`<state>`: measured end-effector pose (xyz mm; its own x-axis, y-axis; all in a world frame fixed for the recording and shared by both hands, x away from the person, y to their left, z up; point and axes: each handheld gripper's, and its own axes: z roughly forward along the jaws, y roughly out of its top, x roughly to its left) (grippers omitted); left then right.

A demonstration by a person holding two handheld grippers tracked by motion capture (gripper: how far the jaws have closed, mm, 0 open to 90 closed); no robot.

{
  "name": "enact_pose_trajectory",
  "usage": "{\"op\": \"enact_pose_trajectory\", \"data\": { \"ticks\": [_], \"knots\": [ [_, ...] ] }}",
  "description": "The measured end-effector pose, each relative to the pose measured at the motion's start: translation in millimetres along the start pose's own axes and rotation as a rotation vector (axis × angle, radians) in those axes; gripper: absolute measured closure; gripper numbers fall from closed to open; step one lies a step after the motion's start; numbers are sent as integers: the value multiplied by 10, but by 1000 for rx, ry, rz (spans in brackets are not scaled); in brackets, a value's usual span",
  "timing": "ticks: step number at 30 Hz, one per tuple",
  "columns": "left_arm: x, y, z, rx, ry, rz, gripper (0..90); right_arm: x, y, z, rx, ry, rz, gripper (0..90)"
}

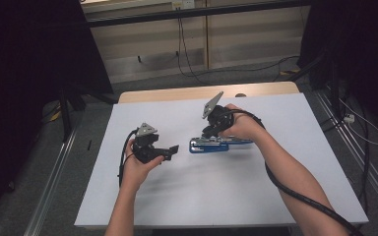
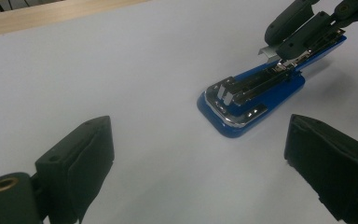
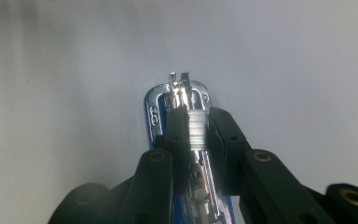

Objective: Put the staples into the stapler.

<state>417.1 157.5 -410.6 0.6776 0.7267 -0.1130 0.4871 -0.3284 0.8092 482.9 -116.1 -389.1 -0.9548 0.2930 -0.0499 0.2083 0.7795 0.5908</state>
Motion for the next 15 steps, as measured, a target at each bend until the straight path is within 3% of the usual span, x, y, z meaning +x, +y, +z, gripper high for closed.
{"op": "enact_pose_trajectory", "data": {
  "ticks": [15],
  "knots": [
    [0,-4,-1,2,4,4,83,-17,-3,45,10,9,-8,790]
  ]
}}
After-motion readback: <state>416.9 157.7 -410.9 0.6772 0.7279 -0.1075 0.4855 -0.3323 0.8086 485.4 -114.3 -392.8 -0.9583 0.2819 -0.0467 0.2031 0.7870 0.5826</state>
